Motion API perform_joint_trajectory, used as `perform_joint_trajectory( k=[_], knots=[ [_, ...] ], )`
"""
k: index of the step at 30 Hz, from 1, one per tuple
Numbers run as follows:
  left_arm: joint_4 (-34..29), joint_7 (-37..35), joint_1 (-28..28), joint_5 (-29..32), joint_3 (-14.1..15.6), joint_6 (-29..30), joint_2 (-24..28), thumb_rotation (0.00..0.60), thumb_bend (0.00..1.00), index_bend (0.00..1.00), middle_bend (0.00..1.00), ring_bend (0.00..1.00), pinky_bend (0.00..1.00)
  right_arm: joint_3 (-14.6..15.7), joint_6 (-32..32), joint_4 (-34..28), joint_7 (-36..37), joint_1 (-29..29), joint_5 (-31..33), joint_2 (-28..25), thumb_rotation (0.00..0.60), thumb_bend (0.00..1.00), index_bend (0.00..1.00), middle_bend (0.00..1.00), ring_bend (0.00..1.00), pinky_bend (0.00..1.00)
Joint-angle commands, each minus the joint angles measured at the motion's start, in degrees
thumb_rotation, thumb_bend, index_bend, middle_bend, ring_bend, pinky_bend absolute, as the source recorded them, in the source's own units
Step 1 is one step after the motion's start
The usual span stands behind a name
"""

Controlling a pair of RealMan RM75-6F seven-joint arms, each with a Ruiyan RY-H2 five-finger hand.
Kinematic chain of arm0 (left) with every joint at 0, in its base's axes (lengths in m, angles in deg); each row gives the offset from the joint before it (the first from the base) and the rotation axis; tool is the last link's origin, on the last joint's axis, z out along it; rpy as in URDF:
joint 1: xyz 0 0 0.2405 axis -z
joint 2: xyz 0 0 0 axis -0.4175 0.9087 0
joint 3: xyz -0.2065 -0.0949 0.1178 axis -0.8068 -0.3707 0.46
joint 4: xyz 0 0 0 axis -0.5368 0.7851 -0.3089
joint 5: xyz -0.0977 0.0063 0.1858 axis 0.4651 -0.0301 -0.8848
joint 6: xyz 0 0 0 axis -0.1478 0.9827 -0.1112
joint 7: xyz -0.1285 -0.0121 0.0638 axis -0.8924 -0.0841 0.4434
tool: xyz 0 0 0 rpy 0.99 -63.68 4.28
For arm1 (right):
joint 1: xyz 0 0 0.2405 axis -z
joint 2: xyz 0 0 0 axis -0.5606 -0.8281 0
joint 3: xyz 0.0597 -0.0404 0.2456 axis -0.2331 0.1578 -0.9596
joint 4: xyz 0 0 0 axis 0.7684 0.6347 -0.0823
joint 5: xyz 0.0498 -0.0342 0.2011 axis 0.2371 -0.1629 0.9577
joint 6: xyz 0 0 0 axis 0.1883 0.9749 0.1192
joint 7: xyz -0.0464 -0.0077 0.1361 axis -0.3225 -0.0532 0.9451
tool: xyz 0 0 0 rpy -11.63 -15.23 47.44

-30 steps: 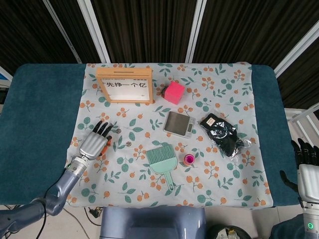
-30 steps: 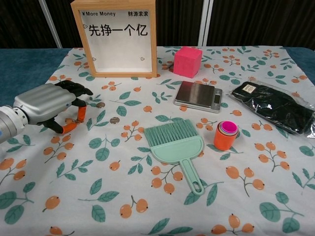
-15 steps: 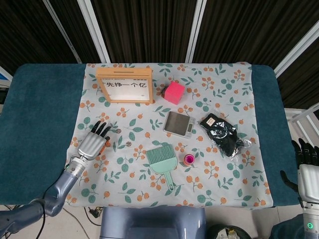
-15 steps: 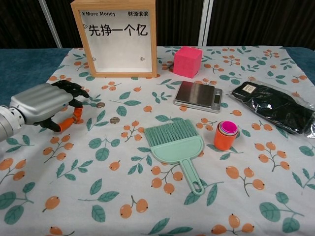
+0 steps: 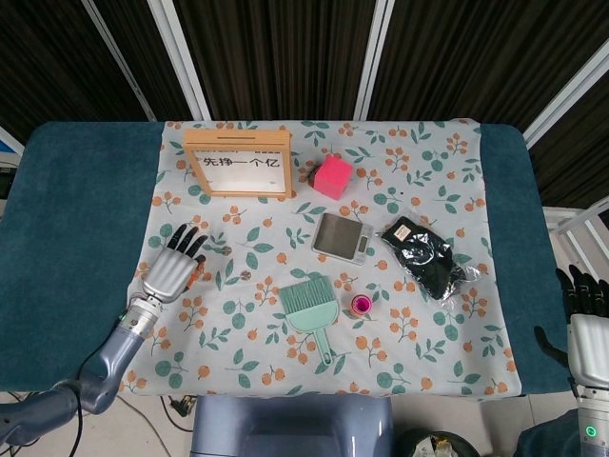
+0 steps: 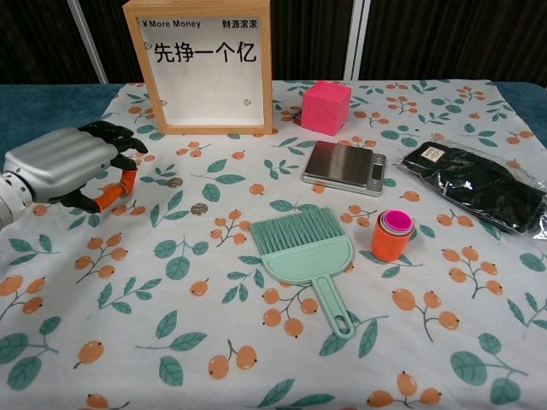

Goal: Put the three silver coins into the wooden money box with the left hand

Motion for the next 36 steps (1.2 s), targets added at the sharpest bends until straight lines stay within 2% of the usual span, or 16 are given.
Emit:
perform_joint_trajectory(
  k=[1, 5, 8, 14, 19, 25, 29, 36],
  knots=[
    [-1.4, -0.9, -0.1, -1.1, -1.2, 3.4, 1.4, 0.6, 0.54, 0.68, 0.15, 0.0, 0.0, 0.0, 0.0, 0.0, 0.0, 0.0, 0.1, 0.0, 0.6, 0.36, 0.03, 0.02, 0.02, 0.0],
    [-4.9, -2.6, 0.3, -2.2, -3.8, 8.3, 4.7, 0.6, 0.54, 0.68, 0.16, 0.0, 0.0, 0.0, 0.0, 0.0, 0.0, 0.0, 0.0, 0.0, 0.6, 0.36, 0.03, 0.02, 0.02, 0.0],
    [-8.5, -4.3, 2.0, -3.0, -6.2, 9.5, 8.5, 0.6, 0.54, 0.68, 0.17, 0.0, 0.0, -0.1, 0.0, -0.1, 0.0, 0.0, 0.1, 0.1, 0.6, 0.36, 0.03, 0.02, 0.02, 0.0],
    [-16.8, -3.3, 6.2, -0.2, -11.9, 5.4, 16.7, 0.6, 0.53, 0.68, 0.18, 0.0, 0.0, -0.4, 0.1, -0.3, 0.3, 0.1, 0.9, 0.3, 0.6, 0.36, 0.03, 0.02, 0.02, 0.0],
    [-22.3, 0.6, 10.8, 7.3, -17.4, -2.3, 21.8, 0.6, 0.53, 0.68, 0.18, 0.0, 0.0, -0.7, -0.2, -0.6, 0.4, 0.0, 1.7, 0.5, 0.6, 0.36, 0.03, 0.02, 0.02, 0.0],
    [-21.5, 5.8, 17.2, 16.8, -21.8, -10.6, 23.6, 0.6, 0.52, 0.68, 0.18, 0.0, 0.0, -0.9, -0.5, -1.1, 0.9, 0.1, 2.4, 0.5, 0.6, 0.36, 0.03, 0.02, 0.02, 0.0],
    [-18.7, 7.6, 20.4, 20.0, -22.7, -12.6, 22.5, 0.6, 0.52, 0.68, 0.18, 0.0, 0.0, -1.2, -0.5, -1.2, 1.1, 0.1, 2.9, 0.6, 0.6, 0.36, 0.03, 0.02, 0.02, 0.0],
    [-9.7, 7.9, 25.7, 23.7, -22.7, -16.3, 18.7, 0.6, 0.52, 0.68, 0.19, 0.0, 0.0, -1.6, -0.4, -1.7, 1.4, 0.2, 3.7, 0.6, 0.6, 0.36, 0.03, 0.02, 0.02, 0.0]
  ],
)
